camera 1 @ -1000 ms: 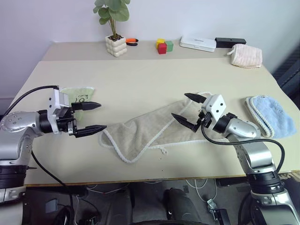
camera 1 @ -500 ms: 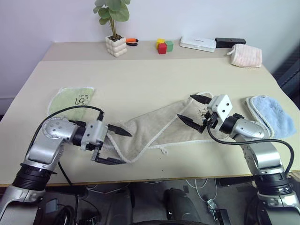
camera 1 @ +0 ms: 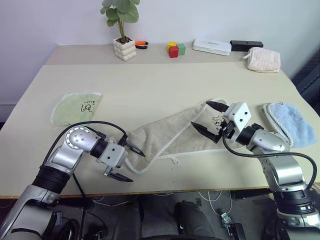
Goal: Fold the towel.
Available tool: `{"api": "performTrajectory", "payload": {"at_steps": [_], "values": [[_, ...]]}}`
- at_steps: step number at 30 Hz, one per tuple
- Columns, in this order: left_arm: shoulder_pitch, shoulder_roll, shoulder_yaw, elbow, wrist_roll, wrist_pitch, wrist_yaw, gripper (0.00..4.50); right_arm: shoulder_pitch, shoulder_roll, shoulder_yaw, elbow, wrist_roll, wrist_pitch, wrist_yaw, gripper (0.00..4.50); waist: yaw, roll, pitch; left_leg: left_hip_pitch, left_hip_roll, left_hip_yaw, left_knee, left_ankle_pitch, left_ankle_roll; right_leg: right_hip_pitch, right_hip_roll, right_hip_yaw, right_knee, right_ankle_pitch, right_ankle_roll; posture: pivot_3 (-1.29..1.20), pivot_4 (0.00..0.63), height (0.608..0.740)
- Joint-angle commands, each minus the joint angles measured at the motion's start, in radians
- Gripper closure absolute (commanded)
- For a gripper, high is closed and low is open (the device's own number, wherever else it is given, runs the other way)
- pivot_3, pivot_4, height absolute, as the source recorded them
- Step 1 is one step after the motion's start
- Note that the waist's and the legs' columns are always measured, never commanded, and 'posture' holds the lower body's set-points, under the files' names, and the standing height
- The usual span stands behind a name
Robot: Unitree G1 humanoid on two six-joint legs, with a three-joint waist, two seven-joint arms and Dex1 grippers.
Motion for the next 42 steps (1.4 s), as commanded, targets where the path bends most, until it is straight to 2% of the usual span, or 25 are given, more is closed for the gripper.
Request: {"api": "performTrajectory", "payload": {"at_steps": [1,8,9,13,19,27,32,36,42], "values": [[-0.018,-0.004,-0.030,0.028,0.062,-0.047,0.030,0.81,-0.005,0.000,-0.022,-0.031,0.004,-0.004,-0.009,0.00,0.002,0.000,0.000,0.000,0.000,0.000,0.000,0.000,0.000,0.000,0.000,0.000,0.000,0.000,0.000,0.00,0.150,0.740],[-0.012,-0.008,-0.041,0.000,0.028,-0.024,0.034,4.32,-0.011,-0.001,-0.022,-0.024,0.002,-0.009,-0.013,0.00,0.003,0.001,0.000,0.000,0.000,0.000,0.002,0.000,0.000,0.001,0.000,0.000,0.000,0.000,0.000,0.00,0.150,0.740],[-0.012,-0.006,-0.039,-0.002,0.028,-0.026,0.037,4.49,-0.011,-0.001,-0.023,-0.023,0.002,-0.010,-0.013,0.00,0.002,0.001,0.000,0.000,0.000,0.000,0.002,0.000,0.000,0.001,0.000,0.000,0.000,0.000,0.000,0.00,0.150,0.740],[-0.008,0.007,-0.011,-0.054,-0.053,0.039,0.015,4.49,-0.018,0.000,-0.024,-0.009,-0.003,-0.017,-0.015,0.00,0.000,0.001,0.000,0.000,0.000,0.000,0.002,0.000,0.000,0.001,0.000,0.000,0.000,0.000,0.000,0.00,0.150,0.740],[0.000,0.054,0.093,-0.151,-0.238,0.219,-0.003,4.49,-0.066,0.015,-0.012,0.055,-0.050,-0.027,-0.056,0.00,-0.002,0.001,0.000,0.000,0.000,0.000,0.002,0.000,0.000,0.001,0.000,0.000,0.001,0.000,0.000,0.00,0.150,0.740],[0.121,0.138,0.296,-0.268,-0.383,0.349,0.055,4.49,-0.276,0.034,0.049,0.398,-0.297,0.041,-0.298,0.00,-0.007,0.001,0.000,0.000,0.000,0.000,0.001,0.000,0.000,-0.001,0.000,0.000,0.001,0.000,0.000,0.00,0.150,0.740],[0.188,0.140,0.396,-0.315,-0.410,0.398,0.146,4.49,-0.402,0.038,0.058,0.601,-0.356,0.061,-0.364,0.00,-0.005,0.001,0.000,0.000,0.000,0.001,0.000,0.000,0.000,-0.001,0.000,0.001,0.001,0.000,0.000,0.00,0.150,0.740],[0.204,0.116,0.422,-0.336,-0.402,0.414,0.218,4.49,-0.462,0.024,0.076,0.718,-0.390,0.022,-0.359,0.00,-0.004,0.001,0.000,0.000,0.000,0.001,0.000,0.000,0.000,-0.001,0.000,0.001,0.000,0.000,0.000,0.00,0.150,0.740],[0.248,0.100,0.434,-0.354,-0.388,0.401,0.254,4.49,-0.537,0.040,-0.022,0.817,-0.298,0.071,-0.352,0.00,-0.009,0.001,0.001,0.000,0.000,0.001,-0.001,0.000,0.000,-0.002,0.000,0.001,0.000,0.000,0.000,0.00,0.150,0.740]]}}
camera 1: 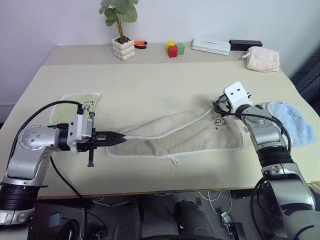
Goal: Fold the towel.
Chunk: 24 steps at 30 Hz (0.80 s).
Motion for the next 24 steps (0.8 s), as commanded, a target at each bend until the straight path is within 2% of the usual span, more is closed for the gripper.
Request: {"api": "performTrajectory", "payload": {"at_steps": [1,7,12,16,24], "values": [[0.009,-0.004,0.035,-0.026,-0.002,-0.018,0.018,4.49,-0.056,-0.011,-0.075,0.005,0.054,0.018,0.009,0.00,0.000,0.000,0.000,0.000,0.000,0.000,0.000,0.000,0.000,0.000,0.000,0.000,0.000,0.000,0.000,0.00,0.150,0.740],[0.007,-0.017,0.021,-0.024,-0.001,-0.031,0.013,4.49,-0.046,-0.154,0.048,0.018,-0.092,-0.162,0.107,0.00,0.002,0.000,0.000,0.000,0.000,0.001,0.000,0.000,0.000,0.000,0.000,0.000,-0.001,0.000,0.000,0.00,0.150,0.740],[0.019,-0.014,0.026,-0.016,-0.008,-0.039,-0.009,4.49,-0.057,-0.194,0.102,0.086,-0.137,-0.226,0.189,0.00,-0.001,0.000,0.000,0.000,0.000,0.001,-0.001,0.000,0.000,-0.001,0.000,0.000,-0.001,0.000,0.000,0.00,0.150,0.740],[0.045,-0.010,0.039,-0.022,-0.014,-0.052,-0.028,4.49,-0.068,-0.198,0.146,0.128,-0.176,-0.302,0.233,0.00,-0.005,0.001,0.000,0.000,0.000,0.002,-0.002,0.000,0.000,-0.002,0.000,0.001,0.000,0.000,0.000,0.00,0.150,0.740],[0.100,-0.012,0.051,-0.058,-0.016,-0.068,-0.032,4.49,-0.205,-0.146,0.222,0.299,-0.257,-0.417,0.206,0.00,-0.011,0.001,0.001,0.000,0.000,0.002,-0.003,0.000,0.000,-0.003,0.000,0.002,0.000,0.000,0.000,0.00,0.150,0.740]]}}
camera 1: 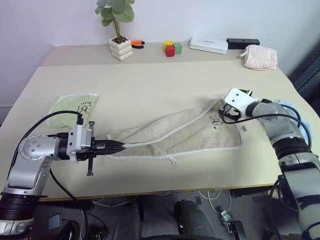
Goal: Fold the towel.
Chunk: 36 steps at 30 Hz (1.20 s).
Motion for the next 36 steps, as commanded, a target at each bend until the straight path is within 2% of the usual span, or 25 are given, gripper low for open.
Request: {"api": "performTrajectory", "payload": {"at_steps": [1,8,11,18,27,32,34,36], "values": [[0.017,0.003,0.033,-0.051,-0.019,-0.023,0.002,4.49,-0.066,0.020,0.010,0.061,-0.026,-0.058,-0.027,0.00,-0.005,0.000,0.000,0.000,0.000,0.000,0.000,0.000,0.000,0.000,0.000,0.000,0.000,0.000,0.000,0.00,0.150,0.740],[0.070,0.005,0.046,-0.090,-0.020,-0.026,0.004,4.49,-0.129,0.042,0.070,0.188,-0.091,-0.137,-0.012,0.00,-0.014,0.000,0.000,0.000,0.000,0.000,-0.001,0.000,0.000,0.000,0.000,0.000,0.000,0.000,0.000,0.00,0.150,0.740],[0.087,0.008,0.051,-0.099,-0.029,-0.022,0.002,4.50,-0.158,0.043,0.094,0.236,-0.132,-0.159,-0.050,0.87,-0.018,0.000,0.000,0.000,0.000,0.000,-0.001,0.000,0.000,0.000,0.000,0.000,0.000,0.000,0.000,0.00,0.150,0.740],[0.109,0.013,0.058,-0.111,-0.036,-0.024,-0.002,4.50,-0.211,0.067,0.117,0.302,-0.182,-0.189,-0.142,4.35,-0.018,0.000,0.000,0.000,0.000,0.000,-0.001,0.000,0.000,-0.001,0.000,0.000,0.000,0.000,0.000,0.00,0.150,0.740],[0.106,0.005,0.060,-0.097,-0.028,-0.033,0.011,4.50,-0.191,0.074,0.115,0.303,-0.182,-0.206,-0.137,4.44,-0.017,0.000,0.000,0.000,0.000,0.000,-0.001,0.000,0.000,0.000,0.000,0.000,0.000,0.000,0.000,0.00,0.150,0.740],[0.028,-0.035,0.070,-0.005,0.054,-0.059,0.144,4.50,-0.175,0.032,0.079,0.254,-0.141,-0.219,-0.076,4.44,-0.015,0.001,0.000,0.000,0.000,0.000,-0.001,0.000,0.000,0.000,0.000,0.000,0.000,0.000,0.000,0.00,0.150,0.740],[-0.012,-0.051,0.079,0.025,0.036,-0.003,0.204,4.50,-0.155,0.005,0.067,0.221,-0.125,-0.225,-0.049,4.44,-0.016,0.001,0.000,0.000,0.000,0.000,-0.001,0.000,0.000,0.000,0.000,0.000,0.000,0.001,0.002,0.00,0.150,0.740],[-0.097,-0.073,0.096,0.093,-0.013,0.182,0.335,4.50,-0.124,-0.026,0.043,0.174,-0.101,-0.217,-0.030,4.44,-0.010,0.001,0.000,0.000,0.000,0.000,-0.001,0.000,0.000,0.000,0.000,0.000,0.000,0.001,0.003,0.00,0.150,0.740]]}}
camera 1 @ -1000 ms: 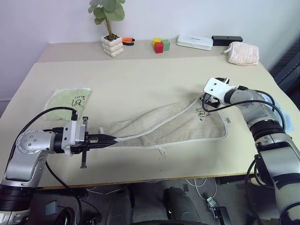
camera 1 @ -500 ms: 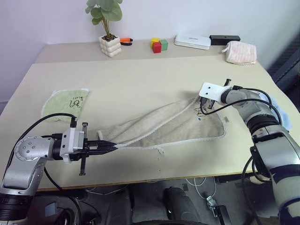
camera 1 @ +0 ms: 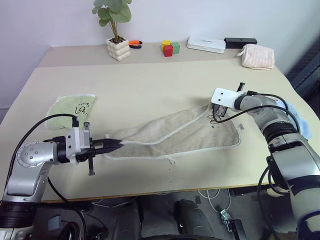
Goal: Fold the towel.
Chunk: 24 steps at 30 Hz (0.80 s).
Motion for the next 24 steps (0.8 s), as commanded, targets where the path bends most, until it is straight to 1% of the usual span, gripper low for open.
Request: {"api": "performTrajectory", "payload": {"at_steps": [1,3,7,10,13,16,19,21,24], "values": [[-0.117,-0.025,0.053,0.085,-0.069,0.245,0.189,4.50,0.035,-0.054,-0.061,-0.095,0.053,0.004,0.031,4.44,0.004,0.000,0.000,0.000,0.000,0.000,0.000,0.000,0.000,0.000,0.000,0.000,0.000,0.000,0.000,0.00,0.150,0.740],[-0.192,-0.033,0.053,0.167,-0.044,0.299,0.248,4.50,0.068,-0.073,-0.085,-0.144,0.073,0.022,0.042,4.44,0.002,0.000,0.000,0.000,0.000,-0.001,0.001,0.000,0.000,0.000,0.000,0.000,0.001,0.000,0.001,0.00,0.150,0.740],[-0.335,-0.077,0.024,0.279,0.036,0.243,0.323,4.50,0.131,-0.072,-0.125,-0.266,0.120,0.090,0.084,4.44,-0.002,0.000,0.000,0.000,0.000,-0.001,0.000,0.000,0.000,0.001,0.001,0.000,0.001,0.001,0.001,0.00,0.150,0.740],[-0.436,-0.103,0.012,0.387,0.094,0.203,0.368,4.50,0.234,-0.108,-0.167,-0.432,0.166,0.138,0.132,4.44,0.001,0.000,0.000,0.000,0.000,-0.001,0.000,0.000,0.000,0.000,0.001,0.000,0.001,0.001,0.001,0.00,0.150,0.740],[-0.482,-0.110,0.000,0.472,0.140,0.137,0.358,4.50,0.336,-0.155,-0.205,-0.583,0.188,0.192,0.163,4.44,0.003,0.000,0.000,0.000,0.000,-0.001,0.000,0.000,0.000,0.001,0.001,0.000,0.000,0.000,0.001,0.00,0.150,0.740],[-0.521,-0.124,-0.003,0.541,0.156,0.093,0.340,4.50,0.365,-0.158,-0.215,-0.666,0.192,0.250,0.171,4.44,-0.001,0.000,0.000,0.000,-0.001,-0.001,0.001,0.001,-0.001,0.001,0.000,0.000,0.001,0.000,0.002,0.00,0.150,0.740],[-0.612,-0.145,-0.014,0.692,0.200,0.015,0.351,4.50,0.311,-0.119,-0.204,-0.640,0.178,0.274,0.136,4.44,-0.001,0.000,0.000,0.001,-0.001,-0.001,0.001,0.001,-0.002,0.001,0.001,-0.001,0.002,0.000,0.002,0.00,0.150,0.740],[-0.699,-0.159,-0.028,0.827,0.243,-0.061,0.371,4.50,0.237,-0.095,-0.172,-0.559,0.129,0.240,0.085,4.44,0.000,0.000,0.000,0.001,-0.001,-0.001,0.001,0.002,-0.002,0.001,0.001,-0.001,0.002,0.000,0.002,0.00,0.150,0.740],[-0.840,-0.176,-0.049,1.020,0.316,-0.204,0.430,4.50,0.092,-0.040,-0.156,-0.390,0.107,0.192,0.002,4.44,0.000,-0.001,0.000,0.000,-0.001,-0.001,0.001,0.002,-0.003,0.000,0.001,-0.001,0.001,0.000,0.002,0.00,0.150,0.740]]}}
